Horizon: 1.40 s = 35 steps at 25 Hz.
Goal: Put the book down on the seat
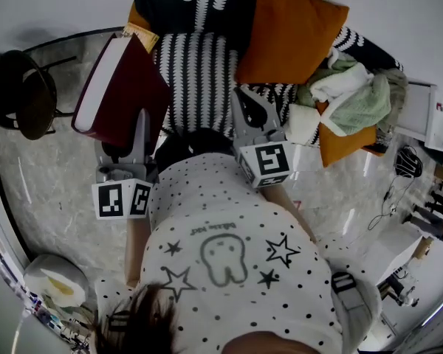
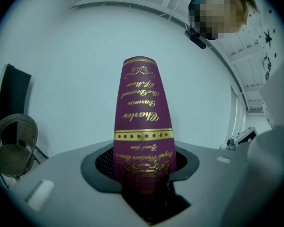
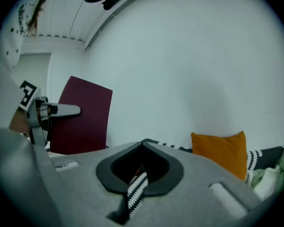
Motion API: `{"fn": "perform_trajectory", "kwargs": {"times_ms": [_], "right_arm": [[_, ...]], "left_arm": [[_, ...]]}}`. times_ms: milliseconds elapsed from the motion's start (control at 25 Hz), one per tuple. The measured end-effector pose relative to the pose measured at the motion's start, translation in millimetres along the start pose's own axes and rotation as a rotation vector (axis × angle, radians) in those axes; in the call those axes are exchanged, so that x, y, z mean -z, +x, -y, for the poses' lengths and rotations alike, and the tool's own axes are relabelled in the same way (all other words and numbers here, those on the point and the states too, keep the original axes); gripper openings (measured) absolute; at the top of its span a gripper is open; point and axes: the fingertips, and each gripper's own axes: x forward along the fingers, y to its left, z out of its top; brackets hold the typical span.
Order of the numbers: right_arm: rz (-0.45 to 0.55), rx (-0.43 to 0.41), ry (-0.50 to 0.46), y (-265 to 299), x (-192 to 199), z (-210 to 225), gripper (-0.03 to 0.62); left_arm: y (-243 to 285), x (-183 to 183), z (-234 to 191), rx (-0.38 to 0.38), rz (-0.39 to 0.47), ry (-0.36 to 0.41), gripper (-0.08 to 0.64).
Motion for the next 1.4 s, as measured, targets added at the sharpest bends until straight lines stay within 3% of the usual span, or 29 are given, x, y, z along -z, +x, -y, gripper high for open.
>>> {"fn": "perform_trajectory", "kwargs": {"times_ms": [280, 560, 1160, 1400], "right_arm": [[-0.035, -0.032, 0.048, 8, 4, 5, 0.002], [-0.034, 0.056, 0.079, 10, 6, 8, 0.002], [0.03, 0.185, 0.038, 15, -24, 15, 0.002], [0.033, 0.203, 0.047, 14, -20, 22, 0.002]], "left_arm": [[16, 9, 14, 0.016, -0.061, -0.014, 0.227], [30, 15, 10, 0.094, -0.104, -0.014, 0.227], [61, 0, -5, 0.211, -0.079, -0.016, 0.227], [62, 0, -3, 0.215, -0.074, -0.01, 0.227]]}}
